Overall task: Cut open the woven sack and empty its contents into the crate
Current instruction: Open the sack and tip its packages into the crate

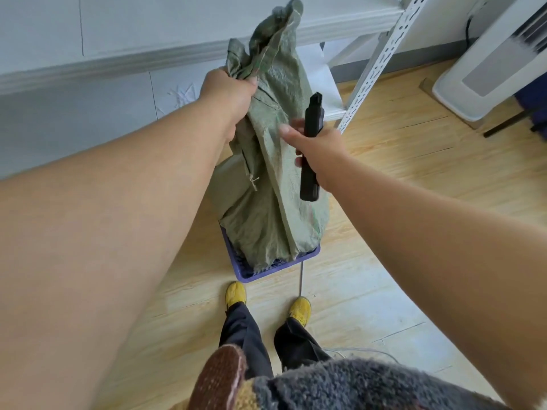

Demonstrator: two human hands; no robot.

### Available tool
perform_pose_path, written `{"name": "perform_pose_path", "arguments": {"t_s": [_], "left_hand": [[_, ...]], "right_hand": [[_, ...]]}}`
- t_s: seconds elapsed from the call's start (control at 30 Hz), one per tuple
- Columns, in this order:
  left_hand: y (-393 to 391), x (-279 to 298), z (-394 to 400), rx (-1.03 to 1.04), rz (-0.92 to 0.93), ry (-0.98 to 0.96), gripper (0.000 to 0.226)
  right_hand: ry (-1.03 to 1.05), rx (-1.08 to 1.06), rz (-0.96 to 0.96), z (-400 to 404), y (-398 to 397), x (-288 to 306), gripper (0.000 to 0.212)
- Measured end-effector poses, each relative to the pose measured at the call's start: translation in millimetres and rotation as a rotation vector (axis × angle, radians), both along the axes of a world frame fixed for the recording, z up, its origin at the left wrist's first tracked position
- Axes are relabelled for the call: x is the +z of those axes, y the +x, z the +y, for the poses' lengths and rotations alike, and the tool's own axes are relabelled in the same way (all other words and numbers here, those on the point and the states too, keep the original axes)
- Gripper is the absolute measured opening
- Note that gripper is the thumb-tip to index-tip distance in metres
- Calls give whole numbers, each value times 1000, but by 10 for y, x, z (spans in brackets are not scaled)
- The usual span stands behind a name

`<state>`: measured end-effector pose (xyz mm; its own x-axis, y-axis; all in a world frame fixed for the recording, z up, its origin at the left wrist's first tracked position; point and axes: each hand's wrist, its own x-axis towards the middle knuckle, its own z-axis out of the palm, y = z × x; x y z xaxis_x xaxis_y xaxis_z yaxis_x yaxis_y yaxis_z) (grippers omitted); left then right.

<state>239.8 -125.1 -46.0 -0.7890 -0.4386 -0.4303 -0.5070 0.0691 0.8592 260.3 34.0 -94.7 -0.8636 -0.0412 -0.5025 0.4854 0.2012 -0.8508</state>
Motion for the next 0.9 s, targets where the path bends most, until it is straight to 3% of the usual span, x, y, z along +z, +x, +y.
{"name": "perform_pose_path", "arguments": {"t_s": [0.1, 0.13, 0.17, 0.2, 0.27, 0.3, 0.47, 0.63, 0.73, 0.83, 0.9], "left_hand": [[-42, 47, -41, 213, -112, 283, 23], [-51, 67, -29, 248, -149, 363, 20], [-53, 74, -9, 235, -169, 396, 19], [-51, 58, 13, 191, -171, 393, 19], [-37, 0, 18, 110, -158, 340, 26], [-29, -22, -15, 106, -149, 326, 30], [-122, -17, -367, 162, 78, 225, 30], [-12, -19, -471, -132, 76, -103, 37], [65, -79, -438, -148, 111, -121, 35], [154, -130, -406, -178, 80, -147, 27], [158, -137, -417, -157, 102, -165, 23]], "right_hand": [[207, 239, 59, -65, 202, -103, 91], [356, 311, 115, -86, 259, -189, 94], [461, 335, 166, -93, 294, -271, 82], [500, 296, 181, -76, 312, -318, 58], [434, 77, 88, 1, 287, -355, 15], [371, -33, 21, 23, 252, -331, 8], [-212, -122, 85, -255, -27, 124, 16], [-53, -103, -68, -247, -131, 178, 13], [-272, -159, -54, -277, -127, 190, 22], [-80, -115, -169, -247, -41, 152, 20], [-217, -93, -153, -243, -14, 168, 18]]}}
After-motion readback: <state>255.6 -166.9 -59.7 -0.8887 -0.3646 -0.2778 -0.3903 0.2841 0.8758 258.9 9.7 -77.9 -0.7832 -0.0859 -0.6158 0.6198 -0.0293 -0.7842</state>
